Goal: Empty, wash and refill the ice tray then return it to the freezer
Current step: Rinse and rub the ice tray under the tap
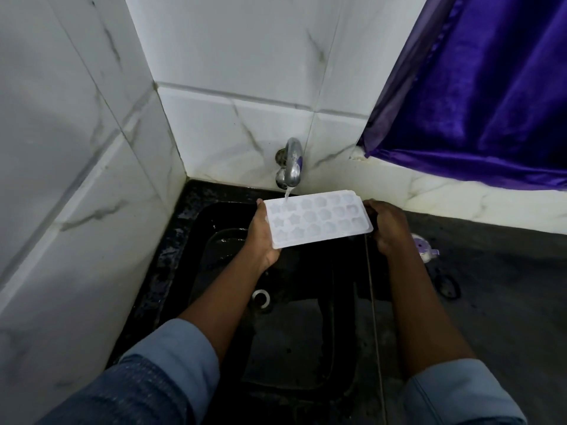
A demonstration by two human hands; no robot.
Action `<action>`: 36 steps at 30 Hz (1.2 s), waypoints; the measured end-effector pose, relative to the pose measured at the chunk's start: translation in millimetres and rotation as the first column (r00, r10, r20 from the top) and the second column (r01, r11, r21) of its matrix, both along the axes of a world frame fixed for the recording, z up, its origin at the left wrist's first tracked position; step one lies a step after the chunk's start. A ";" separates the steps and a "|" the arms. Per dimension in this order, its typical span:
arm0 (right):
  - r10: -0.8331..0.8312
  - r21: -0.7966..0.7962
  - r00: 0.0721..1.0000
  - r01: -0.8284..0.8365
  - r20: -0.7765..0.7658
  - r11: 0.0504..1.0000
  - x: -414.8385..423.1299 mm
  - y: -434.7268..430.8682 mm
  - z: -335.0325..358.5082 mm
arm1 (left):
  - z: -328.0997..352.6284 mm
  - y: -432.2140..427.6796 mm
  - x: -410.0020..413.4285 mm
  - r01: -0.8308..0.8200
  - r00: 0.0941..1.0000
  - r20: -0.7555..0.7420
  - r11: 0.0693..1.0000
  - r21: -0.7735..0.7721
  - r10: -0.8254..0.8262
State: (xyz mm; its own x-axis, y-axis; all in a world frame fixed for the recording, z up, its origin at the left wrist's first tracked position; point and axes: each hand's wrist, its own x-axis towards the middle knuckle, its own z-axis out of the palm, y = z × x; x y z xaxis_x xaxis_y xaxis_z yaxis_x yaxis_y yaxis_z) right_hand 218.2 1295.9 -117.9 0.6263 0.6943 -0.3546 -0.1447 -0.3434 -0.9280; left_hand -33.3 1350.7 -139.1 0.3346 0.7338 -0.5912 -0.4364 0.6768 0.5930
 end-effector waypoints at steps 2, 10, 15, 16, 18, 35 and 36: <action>-0.005 -0.008 1.000 0.005 0.014 1.000 1.0 5.4 0.3 | 4.3 3.5 0.8 -0.004 1.000 -0.002 1.000 0.006 0.005; 0.066 0.011 0.994 -0.066 -0.092 0.998 -42.0 43.8 5.4 | 16.0 16.1 -48.0 -0.075 0.995 -0.062 0.994 0.084 0.081; 0.241 -0.037 0.962 -0.248 -0.126 0.968 -75.1 79.3 6.5 | 10.2 12.3 -96.7 -0.148 0.985 -0.073 0.980 0.130 0.158; 0.306 -0.056 0.941 -0.317 -0.141 0.947 -81.3 87.7 5.9 | 9.1 9.5 -105.2 -0.155 0.984 -0.068 0.979 0.135 0.166; 0.417 -0.104 0.896 -0.434 -0.155 0.895 -93.9 101.2 7.0 | 10.2 2.3 -118.8 -0.174 0.982 -0.053 0.976 0.130 0.182; 0.427 -0.065 0.853 -0.465 -0.300 0.883 -113.7 97.5 -6.1 | 16.8 -63.0 -157.3 -0.247 0.966 -0.049 0.961 0.121 0.255; 0.449 -0.098 0.866 -0.478 -0.222 0.873 -115.5 86.2 -5.2 | 16.8 -67.0 -156.5 -0.242 0.966 -0.059 0.962 0.125 0.251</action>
State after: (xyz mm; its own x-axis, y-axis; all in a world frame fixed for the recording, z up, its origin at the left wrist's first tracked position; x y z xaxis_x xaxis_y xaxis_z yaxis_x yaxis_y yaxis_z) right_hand 102.7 1382.1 -123.1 0.1575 0.8194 -0.5511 -0.1003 -0.5419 -0.8344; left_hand -189.7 1283.7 -122.4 0.0936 0.8531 -0.5133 -0.5333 0.4783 0.6977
